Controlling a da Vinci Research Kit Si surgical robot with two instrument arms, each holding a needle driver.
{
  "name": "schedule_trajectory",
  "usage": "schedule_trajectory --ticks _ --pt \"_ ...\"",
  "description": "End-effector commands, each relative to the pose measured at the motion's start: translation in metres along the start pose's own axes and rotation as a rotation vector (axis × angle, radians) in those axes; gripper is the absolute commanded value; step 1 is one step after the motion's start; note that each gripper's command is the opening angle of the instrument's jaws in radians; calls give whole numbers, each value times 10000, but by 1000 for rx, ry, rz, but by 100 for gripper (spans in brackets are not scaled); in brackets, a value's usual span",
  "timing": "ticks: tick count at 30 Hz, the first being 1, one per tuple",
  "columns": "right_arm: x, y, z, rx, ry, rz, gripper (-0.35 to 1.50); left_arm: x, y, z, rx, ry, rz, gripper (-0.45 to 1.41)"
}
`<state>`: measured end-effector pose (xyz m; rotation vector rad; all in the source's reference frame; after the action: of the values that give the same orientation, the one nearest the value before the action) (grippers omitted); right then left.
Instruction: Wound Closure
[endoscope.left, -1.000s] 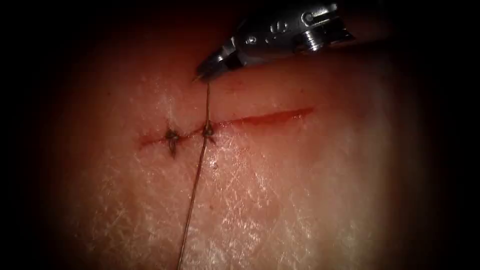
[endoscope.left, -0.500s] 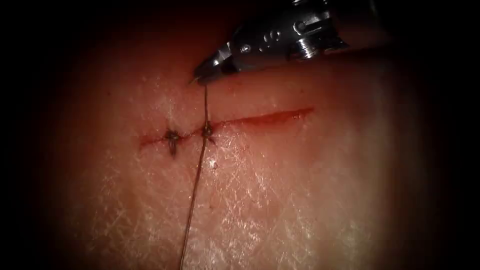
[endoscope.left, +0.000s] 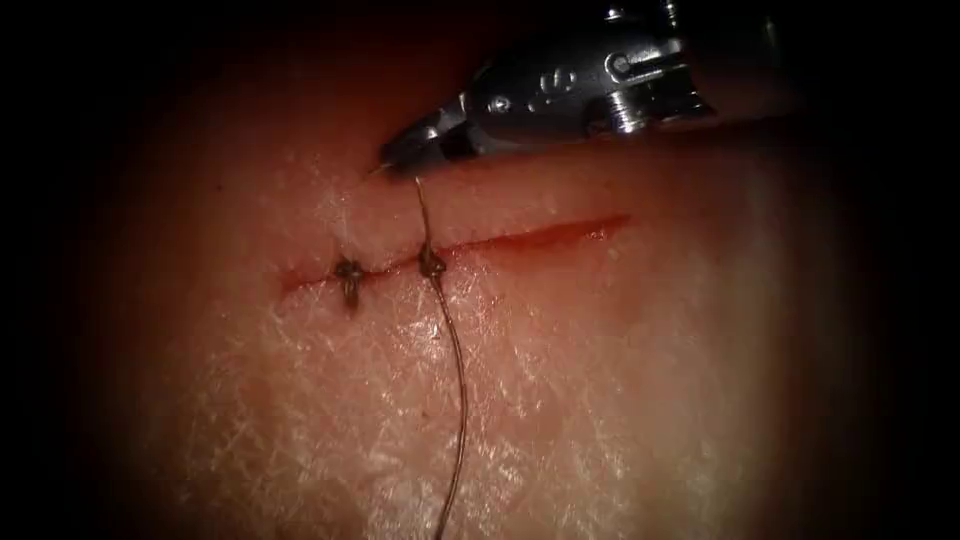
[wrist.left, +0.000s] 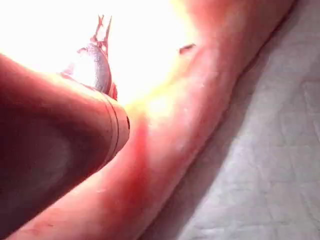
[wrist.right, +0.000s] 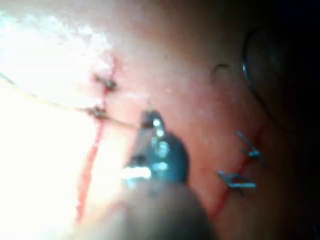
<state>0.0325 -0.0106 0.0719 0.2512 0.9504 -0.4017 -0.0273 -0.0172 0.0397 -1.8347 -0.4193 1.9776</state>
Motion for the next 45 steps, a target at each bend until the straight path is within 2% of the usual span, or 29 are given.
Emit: schedule_trajectory --ticks 1,2,5,6,7,9,10,11,12,17,19,21,25,27,31,33,34,35,37,38,39,45 --pt "2 0 0 -26 12 12 78 -5 1 5 1 0 -2 -45" --pt "4 2 -10 -63 18 43 96 -3 -3 4 1 1 1 -45" --pt "5 5 -26 -108 -1 131 125 -6 -8 3 8 0 7 -45" --pt "5 5 -26 -108 -1 131 125 -6 -8 3 8 0 7 -45" --pt "5 2 -28 -124 -14 200 130 -9 -9 3 9 -1 9 -45" --pt "6 1 -29 -125 -14 238 130 -11 -9 3 13 -2 10 -45" --pt "6 -5 -30 -111 6 382 126 -13 -9 3 13 -2 12 -45" --pt "8 -14 -31 -117 9 514 106 -15 -9 3 14 -2 14 -45" --pt "12 -23 -26 -112 20 651 101 -16 -8 3 15 -2 14 -45" --pt "21 -40 -4 -129 97 879 101 -18 -7 4 18 -3 17 -45" --pt "16 -39 7 -176 95 907 108 -20 -7 5 18 -3 18 -45" --pt "1 -31 16 -242 75 910 123 -20 -7 5 19 -3 18 -45" --pt "-18 -23 20 -308 75 918 140 -20 -7 4 18 -3 18 -45" --pt "-29 -21 20 -337 73 922 145 -20 -7 3 18 -3 18 -45" --pt "-35 -29 27 -327 82 916 143 -22 -6 4 19 -4 20 -45" --pt "-33 -36 34 -291 101 906 128 -22 -6 4 19 -4 20 -45" --pt "-33 -36 34 -291 101 906 128 -22 -6 4 19 -4 20 -45" --pt "-29 -43 41 -226 131 892 74 -22 -6 4 19 -4 19 -45" --pt "-25 -44 43 -194 144 874 17 -21 -6 4 19 -4 19 -45" --pt "-24 -44 42 -180 147 869 -23 -21 -6 4 19 -4 19 -45" --pt "-23 -43 40 -172 150 865 -35 -22 -6 4 19 -4 20 -45" --pt "-25 -32 26 -185 176 790 -35 -23 1 5 25 -5 22 -45"
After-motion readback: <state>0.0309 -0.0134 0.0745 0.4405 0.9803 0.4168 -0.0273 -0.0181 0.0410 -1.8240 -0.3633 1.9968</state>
